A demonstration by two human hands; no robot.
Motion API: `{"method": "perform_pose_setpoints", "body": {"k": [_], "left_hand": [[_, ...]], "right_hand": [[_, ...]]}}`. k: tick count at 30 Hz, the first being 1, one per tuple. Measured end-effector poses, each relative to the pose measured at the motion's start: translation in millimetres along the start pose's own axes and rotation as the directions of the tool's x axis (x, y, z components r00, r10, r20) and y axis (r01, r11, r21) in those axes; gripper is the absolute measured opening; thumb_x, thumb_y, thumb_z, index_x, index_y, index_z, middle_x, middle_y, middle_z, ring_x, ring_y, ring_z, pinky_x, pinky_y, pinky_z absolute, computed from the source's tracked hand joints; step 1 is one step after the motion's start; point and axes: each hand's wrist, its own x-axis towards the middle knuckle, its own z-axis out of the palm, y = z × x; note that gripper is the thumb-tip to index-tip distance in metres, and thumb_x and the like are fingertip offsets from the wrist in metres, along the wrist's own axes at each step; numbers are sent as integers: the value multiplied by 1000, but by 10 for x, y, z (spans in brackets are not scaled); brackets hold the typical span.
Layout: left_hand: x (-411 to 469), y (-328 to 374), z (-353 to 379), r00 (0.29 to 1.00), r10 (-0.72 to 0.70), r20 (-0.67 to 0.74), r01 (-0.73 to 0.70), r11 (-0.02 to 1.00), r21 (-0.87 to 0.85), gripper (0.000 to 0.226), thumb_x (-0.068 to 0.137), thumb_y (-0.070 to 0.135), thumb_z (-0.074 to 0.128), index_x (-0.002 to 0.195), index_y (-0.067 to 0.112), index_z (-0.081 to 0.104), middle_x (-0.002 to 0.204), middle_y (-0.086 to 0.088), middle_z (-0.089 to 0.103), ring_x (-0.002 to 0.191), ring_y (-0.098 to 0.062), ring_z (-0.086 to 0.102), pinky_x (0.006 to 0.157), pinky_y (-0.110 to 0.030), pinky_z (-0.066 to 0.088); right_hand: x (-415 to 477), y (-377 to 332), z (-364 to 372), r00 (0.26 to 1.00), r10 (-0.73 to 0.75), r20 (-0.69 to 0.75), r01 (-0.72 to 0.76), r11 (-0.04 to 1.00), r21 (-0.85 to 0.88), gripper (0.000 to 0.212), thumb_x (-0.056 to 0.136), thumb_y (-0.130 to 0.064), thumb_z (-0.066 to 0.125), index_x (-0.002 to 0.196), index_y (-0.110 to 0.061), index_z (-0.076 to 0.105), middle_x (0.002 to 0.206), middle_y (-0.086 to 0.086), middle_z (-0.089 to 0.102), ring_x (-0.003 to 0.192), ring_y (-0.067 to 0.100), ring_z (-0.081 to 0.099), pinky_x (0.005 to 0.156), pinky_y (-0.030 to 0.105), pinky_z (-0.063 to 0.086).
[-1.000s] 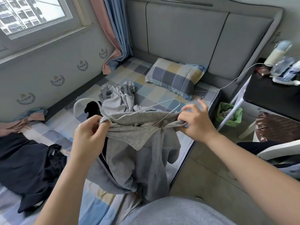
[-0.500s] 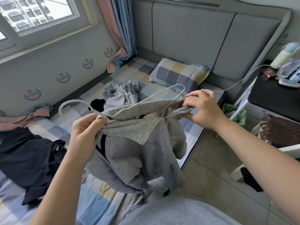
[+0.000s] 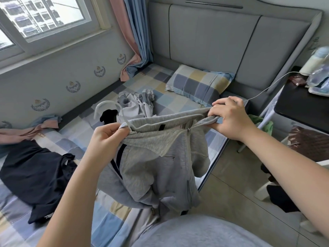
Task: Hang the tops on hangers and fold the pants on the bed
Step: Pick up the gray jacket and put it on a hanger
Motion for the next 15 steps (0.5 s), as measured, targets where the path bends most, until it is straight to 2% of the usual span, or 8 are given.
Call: {"method": "perform_pose_setpoints", "body": {"k": [2, 4, 7, 9, 12, 15], "left_hand": [[23, -58, 15, 999, -33, 14, 31, 995, 96, 31, 97, 34, 63, 78, 12, 74, 66, -6, 54, 63, -18, 44, 60, -30, 38], [52, -111, 64, 998, -59, 18, 54, 976, 209, 34, 98, 31, 61, 72, 10, 69, 60, 0, 48, 58, -16, 40, 56, -29, 32], [90, -139, 210, 997, -76, 28, 61, 933, 354, 41, 95, 31, 61, 69, 0, 55, 53, 4, 40, 50, -11, 34, 52, -28, 29], [128, -105, 347, 997, -62, 50, 38, 923, 384, 43, 95, 33, 62, 68, 1, 51, 52, 5, 38, 49, -10, 32, 50, -29, 28], [199, 18, 593, 995, 24, 100, -65, 903, 425, 47, 93, 34, 64, 60, 12, 39, 49, 10, 33, 46, -7, 29, 46, -21, 26], [245, 53, 732, 992, 61, 108, -107, 857, 504, 49, 92, 33, 66, 61, 8, 36, 51, 4, 34, 48, -10, 32, 48, -22, 30]], "right_hand": [[-15, -22, -17, 1000, -7, 2, 7, 1000, -25, 14, 77, -22, 85, 80, -17, 72, 95, -1, 69, 113, 26, 62, 106, 51, 28], [-7, -62, -54, 999, -27, 47, 28, 1000, -11, 13, 77, -13, 83, 80, -15, 70, 90, -2, 70, 104, 26, 65, 101, 50, 35], [64, -203, -165, 987, -53, 153, 33, 991, 129, 10, 82, -3, 72, 86, -12, 71, 84, -1, 69, 82, 25, 63, 84, 47, 48], [121, -405, -210, 980, -84, 180, 49, 981, 186, 15, 84, -3, 68, 91, -15, 73, 87, -3, 71, 81, 22, 63, 79, 42, 50], [192, -784, -200, 961, -144, 235, 85, 965, 247, 17, 85, -7, 63, 95, -17, 71, 86, -8, 69, 80, 18, 59, 74, 41, 51], [254, -949, -252, 957, -159, 244, 73, 942, 328, 13, 83, -4, 60, 90, -13, 67, 85, 1, 71, 78, 25, 62, 70, 45, 52]]}}
